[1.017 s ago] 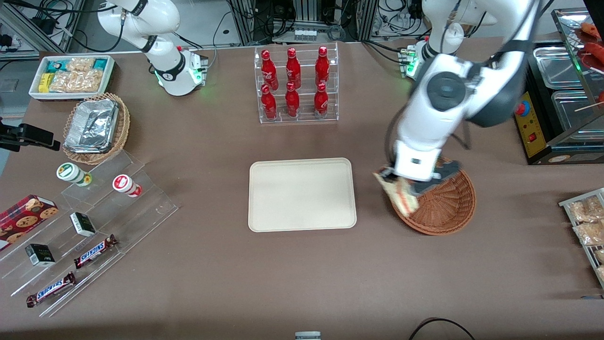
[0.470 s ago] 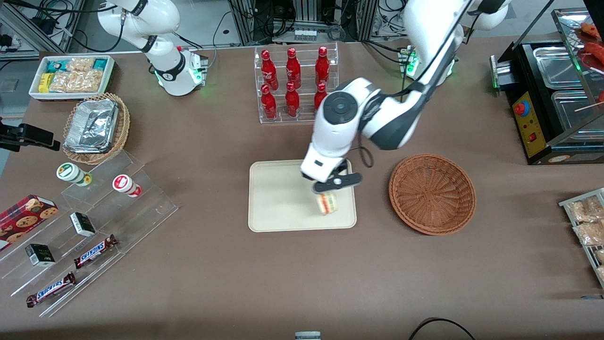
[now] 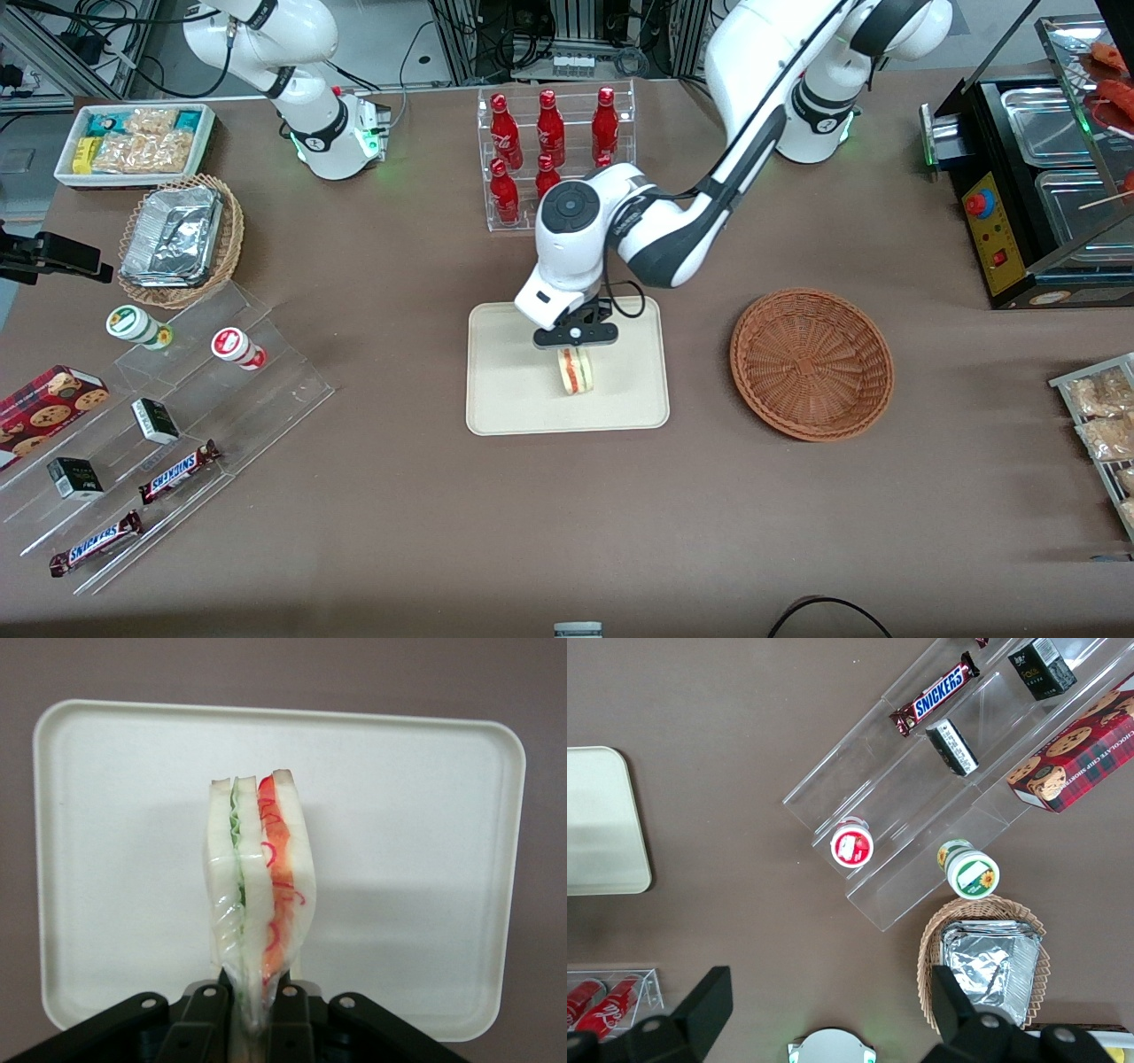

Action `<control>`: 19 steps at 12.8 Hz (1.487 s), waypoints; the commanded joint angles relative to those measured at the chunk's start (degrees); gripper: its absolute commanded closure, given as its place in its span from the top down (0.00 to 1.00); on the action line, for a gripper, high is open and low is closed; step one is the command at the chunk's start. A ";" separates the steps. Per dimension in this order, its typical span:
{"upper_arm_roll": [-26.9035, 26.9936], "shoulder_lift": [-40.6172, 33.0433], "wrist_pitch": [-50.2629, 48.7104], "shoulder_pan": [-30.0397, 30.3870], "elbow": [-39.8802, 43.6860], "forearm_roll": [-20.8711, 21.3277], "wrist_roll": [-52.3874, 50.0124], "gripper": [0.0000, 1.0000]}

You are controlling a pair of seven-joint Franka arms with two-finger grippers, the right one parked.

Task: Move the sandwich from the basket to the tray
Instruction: 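Lower the sandwich onto the tray center and open the left gripper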

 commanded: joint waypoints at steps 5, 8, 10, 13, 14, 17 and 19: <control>0.97 5.27 6.27 -2.40 1.38 1.69 -2.22 0.00; 0.97 6.24 7.33 -2.40 1.12 1.78 -2.04 0.05; 1.06 5.98 7.15 -2.40 0.94 1.78 -1.87 1.00; 1.23 3.80 4.62 -2.40 0.69 1.78 -3.26 1.00; 1.15 1.52 -0.27 -2.40 0.86 1.78 -4.92 1.00; 1.23 -4.20 -4.18 -1.87 0.77 1.51 -8.10 1.00; 1.23 -7.97 -9.08 -0.56 0.86 1.34 -8.80 1.00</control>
